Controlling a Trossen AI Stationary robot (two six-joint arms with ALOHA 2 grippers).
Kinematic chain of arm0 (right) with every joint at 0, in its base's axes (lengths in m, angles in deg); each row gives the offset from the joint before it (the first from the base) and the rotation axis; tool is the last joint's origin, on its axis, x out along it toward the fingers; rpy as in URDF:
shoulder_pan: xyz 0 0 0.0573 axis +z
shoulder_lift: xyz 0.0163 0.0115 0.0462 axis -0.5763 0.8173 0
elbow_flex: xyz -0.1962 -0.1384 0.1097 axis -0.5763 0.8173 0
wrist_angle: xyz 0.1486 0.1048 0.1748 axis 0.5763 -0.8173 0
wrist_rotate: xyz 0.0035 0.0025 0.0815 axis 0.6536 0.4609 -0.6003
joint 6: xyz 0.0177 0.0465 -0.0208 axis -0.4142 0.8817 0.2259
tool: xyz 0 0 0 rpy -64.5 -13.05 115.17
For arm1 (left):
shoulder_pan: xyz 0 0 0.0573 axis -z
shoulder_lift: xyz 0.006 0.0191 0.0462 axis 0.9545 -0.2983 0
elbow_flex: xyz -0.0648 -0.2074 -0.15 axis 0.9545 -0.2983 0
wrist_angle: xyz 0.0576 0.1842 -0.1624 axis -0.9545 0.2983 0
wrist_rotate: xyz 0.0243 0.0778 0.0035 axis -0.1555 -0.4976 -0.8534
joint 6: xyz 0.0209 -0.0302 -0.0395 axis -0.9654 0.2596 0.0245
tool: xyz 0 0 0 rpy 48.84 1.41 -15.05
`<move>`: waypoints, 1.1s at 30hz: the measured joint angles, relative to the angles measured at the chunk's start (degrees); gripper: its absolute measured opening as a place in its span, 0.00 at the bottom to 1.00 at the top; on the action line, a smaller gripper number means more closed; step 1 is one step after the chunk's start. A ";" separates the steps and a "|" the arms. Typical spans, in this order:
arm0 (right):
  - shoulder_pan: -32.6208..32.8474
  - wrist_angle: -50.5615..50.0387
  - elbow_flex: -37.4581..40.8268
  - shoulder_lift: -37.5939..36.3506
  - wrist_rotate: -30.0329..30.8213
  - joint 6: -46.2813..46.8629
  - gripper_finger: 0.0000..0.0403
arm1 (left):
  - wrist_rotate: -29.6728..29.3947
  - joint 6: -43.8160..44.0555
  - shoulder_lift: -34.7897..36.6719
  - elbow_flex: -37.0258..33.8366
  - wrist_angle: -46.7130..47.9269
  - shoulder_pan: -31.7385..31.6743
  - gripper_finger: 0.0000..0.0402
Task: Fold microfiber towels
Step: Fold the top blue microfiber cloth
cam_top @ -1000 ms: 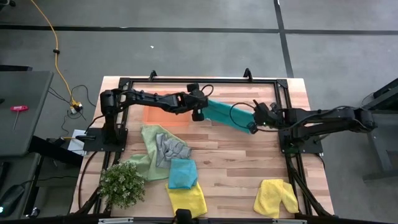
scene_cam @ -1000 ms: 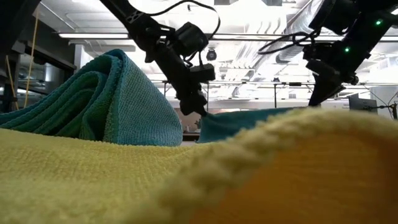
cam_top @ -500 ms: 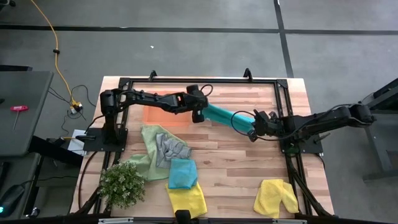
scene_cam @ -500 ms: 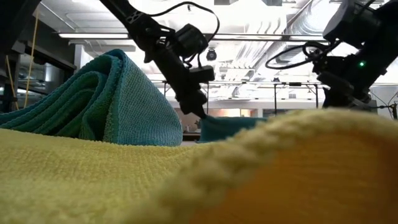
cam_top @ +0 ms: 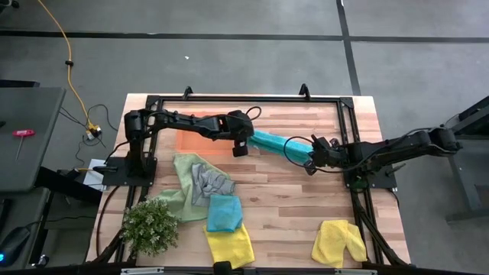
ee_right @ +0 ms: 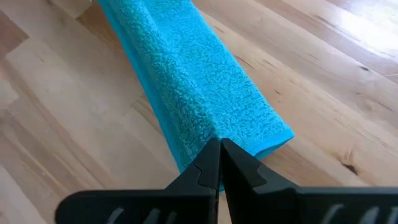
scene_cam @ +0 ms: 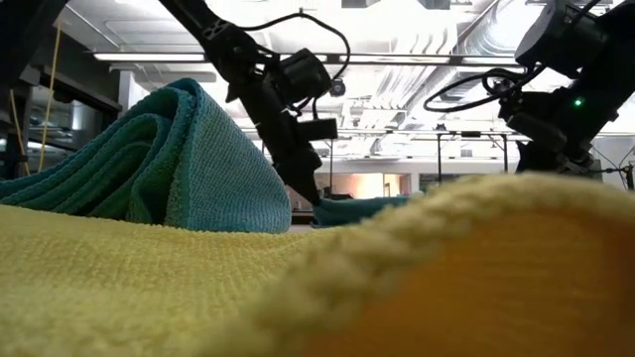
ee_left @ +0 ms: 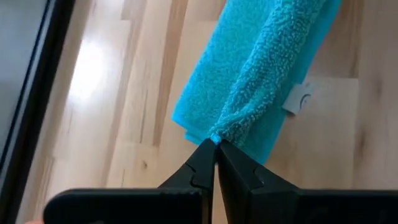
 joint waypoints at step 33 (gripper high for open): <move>-1.31 -12.19 -5.77 -0.19 -2.19 10.37 0.44 | 11.72 -6.07 1.27 9.61 3.79 1.58 0.49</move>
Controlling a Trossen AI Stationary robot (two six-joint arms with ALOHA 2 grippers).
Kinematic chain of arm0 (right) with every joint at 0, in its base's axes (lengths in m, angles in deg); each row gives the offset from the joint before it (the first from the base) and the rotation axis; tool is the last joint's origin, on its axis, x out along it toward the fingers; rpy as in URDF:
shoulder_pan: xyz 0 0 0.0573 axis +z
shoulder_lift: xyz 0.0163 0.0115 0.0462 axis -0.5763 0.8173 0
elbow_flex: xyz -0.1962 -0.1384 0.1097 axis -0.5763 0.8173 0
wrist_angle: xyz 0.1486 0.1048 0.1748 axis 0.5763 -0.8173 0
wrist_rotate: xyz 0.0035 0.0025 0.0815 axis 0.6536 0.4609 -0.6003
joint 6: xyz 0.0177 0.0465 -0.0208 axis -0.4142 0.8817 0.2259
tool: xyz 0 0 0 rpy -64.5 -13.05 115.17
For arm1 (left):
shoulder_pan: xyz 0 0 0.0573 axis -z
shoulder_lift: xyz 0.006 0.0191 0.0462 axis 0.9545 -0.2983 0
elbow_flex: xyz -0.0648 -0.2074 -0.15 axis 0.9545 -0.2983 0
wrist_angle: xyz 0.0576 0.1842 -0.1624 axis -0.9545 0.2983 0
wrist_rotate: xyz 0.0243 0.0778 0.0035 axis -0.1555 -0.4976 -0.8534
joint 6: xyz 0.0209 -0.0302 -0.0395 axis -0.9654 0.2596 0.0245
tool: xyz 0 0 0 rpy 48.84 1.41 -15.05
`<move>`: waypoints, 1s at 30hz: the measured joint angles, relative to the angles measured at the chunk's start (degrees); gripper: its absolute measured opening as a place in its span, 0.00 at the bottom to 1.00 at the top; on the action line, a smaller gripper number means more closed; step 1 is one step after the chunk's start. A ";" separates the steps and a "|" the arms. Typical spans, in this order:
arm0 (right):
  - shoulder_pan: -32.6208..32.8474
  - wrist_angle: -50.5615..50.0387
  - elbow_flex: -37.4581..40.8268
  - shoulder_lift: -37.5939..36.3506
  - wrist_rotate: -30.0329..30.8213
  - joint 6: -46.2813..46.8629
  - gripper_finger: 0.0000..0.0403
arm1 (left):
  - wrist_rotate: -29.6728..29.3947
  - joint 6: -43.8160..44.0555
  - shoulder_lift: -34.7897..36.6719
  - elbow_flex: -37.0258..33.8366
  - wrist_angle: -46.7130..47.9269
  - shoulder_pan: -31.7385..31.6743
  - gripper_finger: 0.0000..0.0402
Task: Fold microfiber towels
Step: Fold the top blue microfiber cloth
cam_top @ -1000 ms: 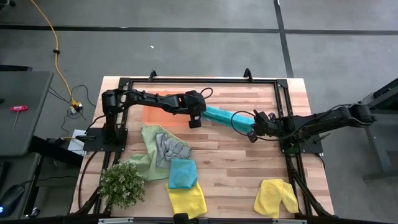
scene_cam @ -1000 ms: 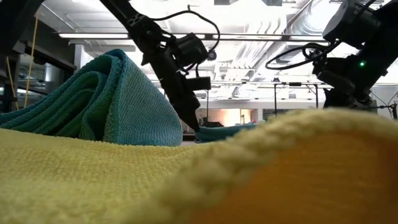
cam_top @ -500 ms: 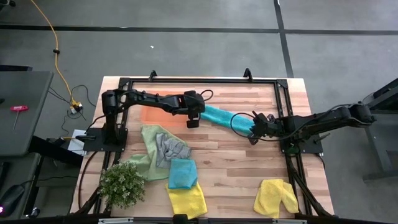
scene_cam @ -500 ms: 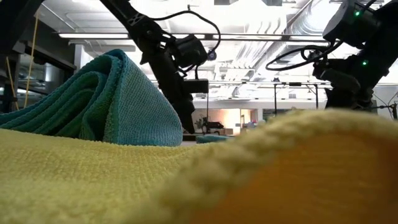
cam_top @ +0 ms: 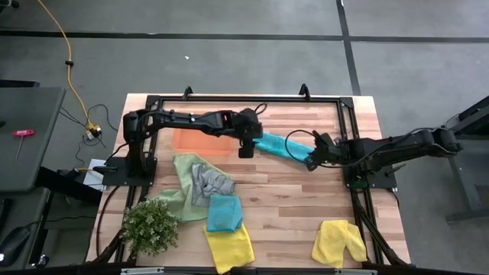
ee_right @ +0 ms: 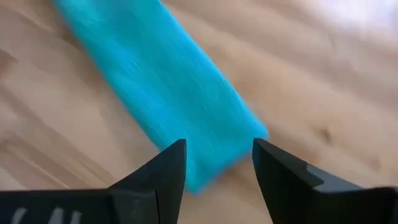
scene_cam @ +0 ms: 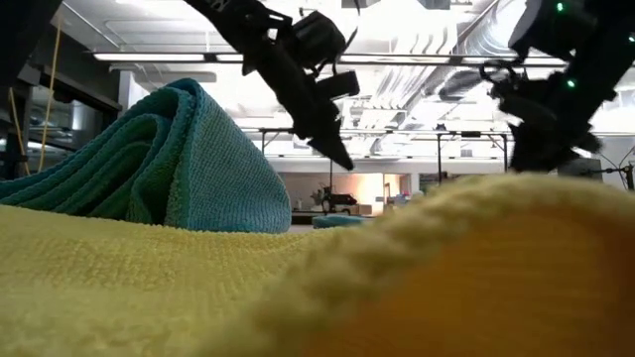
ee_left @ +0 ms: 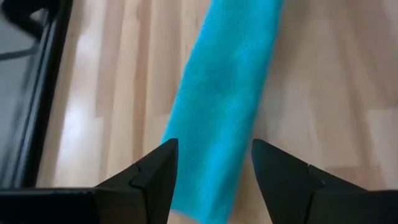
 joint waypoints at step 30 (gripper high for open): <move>-2.69 29.80 20.62 -3.76 -3.26 32.40 0.44 | 0.89 3.26 -0.35 -0.09 -1.34 -1.54 0.49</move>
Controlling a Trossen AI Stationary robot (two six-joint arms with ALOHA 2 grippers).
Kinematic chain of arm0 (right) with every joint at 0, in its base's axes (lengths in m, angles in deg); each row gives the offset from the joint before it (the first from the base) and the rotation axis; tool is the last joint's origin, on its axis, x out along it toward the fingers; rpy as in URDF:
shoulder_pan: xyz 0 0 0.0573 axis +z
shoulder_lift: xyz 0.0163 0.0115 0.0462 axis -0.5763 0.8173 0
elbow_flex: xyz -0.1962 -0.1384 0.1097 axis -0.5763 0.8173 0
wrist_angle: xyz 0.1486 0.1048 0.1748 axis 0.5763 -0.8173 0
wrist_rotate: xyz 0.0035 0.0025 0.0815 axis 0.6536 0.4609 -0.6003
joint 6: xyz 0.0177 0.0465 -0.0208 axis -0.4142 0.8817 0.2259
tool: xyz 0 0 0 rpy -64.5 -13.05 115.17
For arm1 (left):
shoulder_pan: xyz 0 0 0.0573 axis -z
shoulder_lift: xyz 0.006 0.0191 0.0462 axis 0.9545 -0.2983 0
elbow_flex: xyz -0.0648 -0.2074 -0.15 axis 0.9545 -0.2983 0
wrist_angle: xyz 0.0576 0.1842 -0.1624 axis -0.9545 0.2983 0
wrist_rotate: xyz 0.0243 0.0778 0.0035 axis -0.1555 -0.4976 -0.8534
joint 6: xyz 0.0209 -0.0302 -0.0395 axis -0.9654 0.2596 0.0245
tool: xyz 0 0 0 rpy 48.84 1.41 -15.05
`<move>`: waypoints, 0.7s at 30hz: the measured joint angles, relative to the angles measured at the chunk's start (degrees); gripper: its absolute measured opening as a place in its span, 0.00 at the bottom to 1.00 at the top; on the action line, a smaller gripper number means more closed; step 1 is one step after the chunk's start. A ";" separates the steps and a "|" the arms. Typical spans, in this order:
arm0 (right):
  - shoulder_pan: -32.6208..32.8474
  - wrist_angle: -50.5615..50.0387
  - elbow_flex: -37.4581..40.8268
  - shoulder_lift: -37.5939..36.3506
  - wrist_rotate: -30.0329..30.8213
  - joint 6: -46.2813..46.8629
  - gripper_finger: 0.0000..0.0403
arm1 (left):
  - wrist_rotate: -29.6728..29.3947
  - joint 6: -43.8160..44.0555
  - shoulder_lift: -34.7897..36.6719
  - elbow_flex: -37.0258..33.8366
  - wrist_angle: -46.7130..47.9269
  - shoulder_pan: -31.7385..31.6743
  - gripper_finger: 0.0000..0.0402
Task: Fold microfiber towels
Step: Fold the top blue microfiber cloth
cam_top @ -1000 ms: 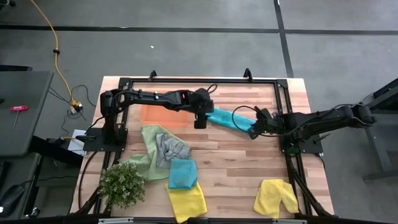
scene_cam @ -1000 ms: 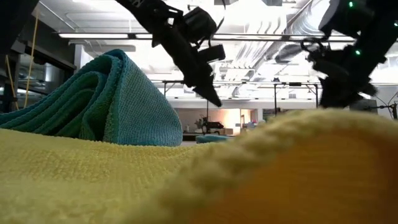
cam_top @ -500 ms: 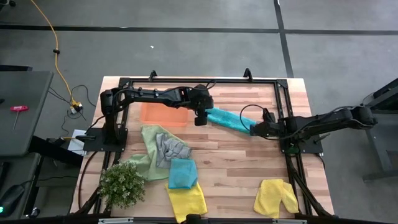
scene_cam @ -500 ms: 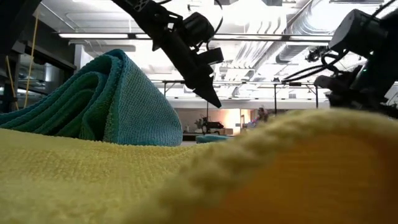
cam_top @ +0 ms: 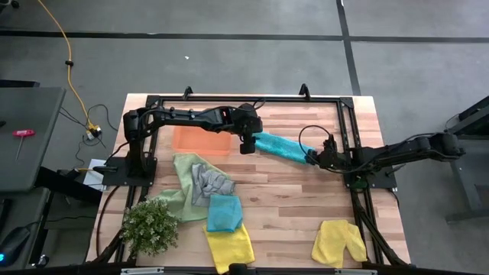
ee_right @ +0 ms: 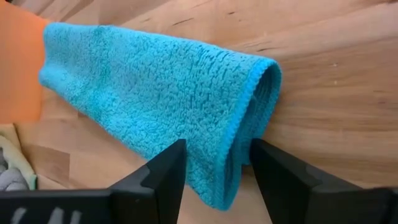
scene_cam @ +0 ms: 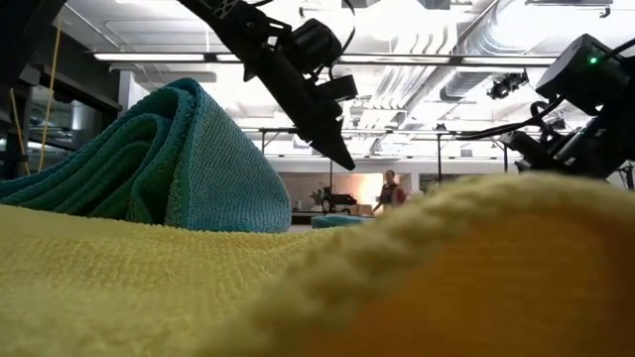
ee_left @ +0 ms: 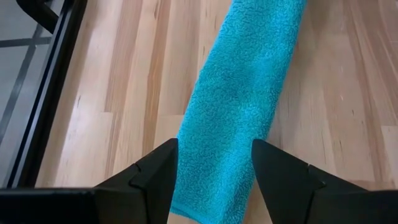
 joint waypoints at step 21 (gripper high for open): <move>-4.10 10.49 -0.58 9.42 2.34 -4.81 0.44 | -2.93 1.43 -0.88 0.77 1.39 0.48 0.49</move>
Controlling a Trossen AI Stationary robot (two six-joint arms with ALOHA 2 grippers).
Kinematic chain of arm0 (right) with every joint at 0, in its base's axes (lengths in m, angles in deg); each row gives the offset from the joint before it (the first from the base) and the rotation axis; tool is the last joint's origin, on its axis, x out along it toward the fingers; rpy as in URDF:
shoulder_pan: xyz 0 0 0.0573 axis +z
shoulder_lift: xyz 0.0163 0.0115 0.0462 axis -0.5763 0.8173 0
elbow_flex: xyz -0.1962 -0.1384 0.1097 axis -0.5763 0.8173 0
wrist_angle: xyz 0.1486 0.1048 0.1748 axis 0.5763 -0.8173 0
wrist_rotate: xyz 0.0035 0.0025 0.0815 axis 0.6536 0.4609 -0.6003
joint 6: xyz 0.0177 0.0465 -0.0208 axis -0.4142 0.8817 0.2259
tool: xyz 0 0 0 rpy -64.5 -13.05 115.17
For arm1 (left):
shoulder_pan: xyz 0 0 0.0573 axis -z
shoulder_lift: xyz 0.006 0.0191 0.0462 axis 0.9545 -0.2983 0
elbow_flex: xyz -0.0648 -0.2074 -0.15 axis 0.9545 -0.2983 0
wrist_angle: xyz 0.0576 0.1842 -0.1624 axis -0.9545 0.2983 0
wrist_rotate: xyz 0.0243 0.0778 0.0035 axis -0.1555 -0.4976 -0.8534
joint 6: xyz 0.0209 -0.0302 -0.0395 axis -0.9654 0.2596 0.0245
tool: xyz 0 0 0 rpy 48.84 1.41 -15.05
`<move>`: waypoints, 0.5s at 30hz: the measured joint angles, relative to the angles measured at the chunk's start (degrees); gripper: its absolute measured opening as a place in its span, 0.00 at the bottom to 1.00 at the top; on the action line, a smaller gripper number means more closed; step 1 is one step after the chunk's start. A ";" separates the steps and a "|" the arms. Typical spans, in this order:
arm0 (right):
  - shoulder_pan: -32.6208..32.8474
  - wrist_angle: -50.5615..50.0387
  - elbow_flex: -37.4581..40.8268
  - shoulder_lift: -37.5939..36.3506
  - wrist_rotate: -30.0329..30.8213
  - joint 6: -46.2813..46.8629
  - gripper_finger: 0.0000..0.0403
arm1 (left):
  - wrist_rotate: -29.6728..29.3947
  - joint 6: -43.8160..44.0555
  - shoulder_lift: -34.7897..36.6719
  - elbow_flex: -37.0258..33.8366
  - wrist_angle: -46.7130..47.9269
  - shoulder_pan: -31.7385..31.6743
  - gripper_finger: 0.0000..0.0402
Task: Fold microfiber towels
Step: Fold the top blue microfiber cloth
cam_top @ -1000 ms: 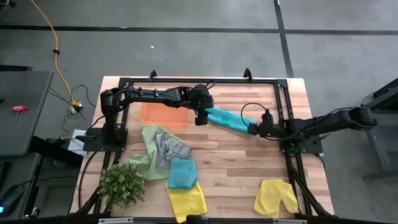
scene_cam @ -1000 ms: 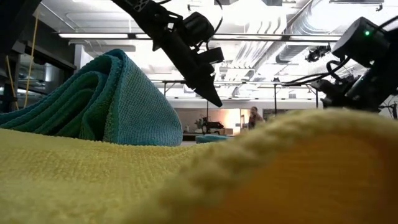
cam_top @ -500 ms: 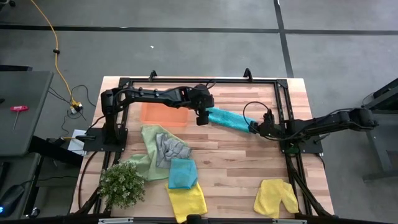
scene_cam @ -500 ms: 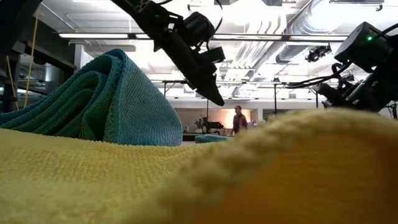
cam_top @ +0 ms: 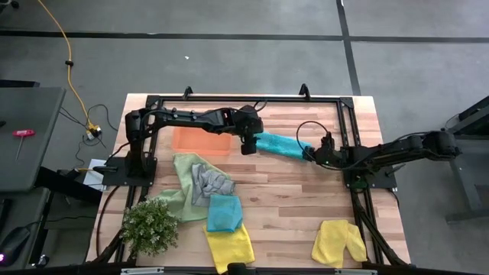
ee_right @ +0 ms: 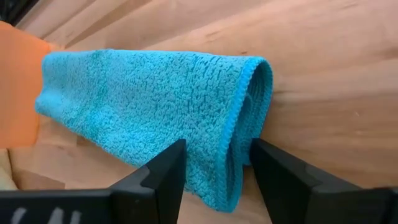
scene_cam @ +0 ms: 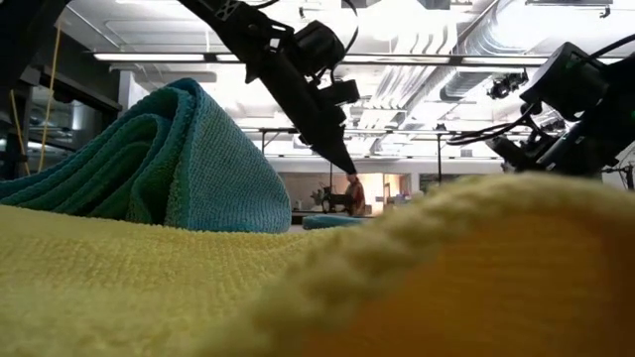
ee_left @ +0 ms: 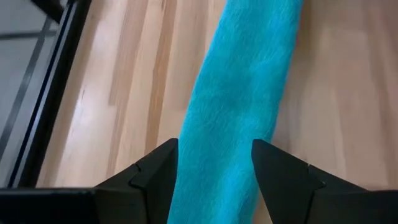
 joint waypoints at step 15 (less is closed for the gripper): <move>-1.19 1.77 0.13 2.91 3.65 -9.05 0.20 | 2.69 6.59 12.19 2.68 11.61 1.59 0.49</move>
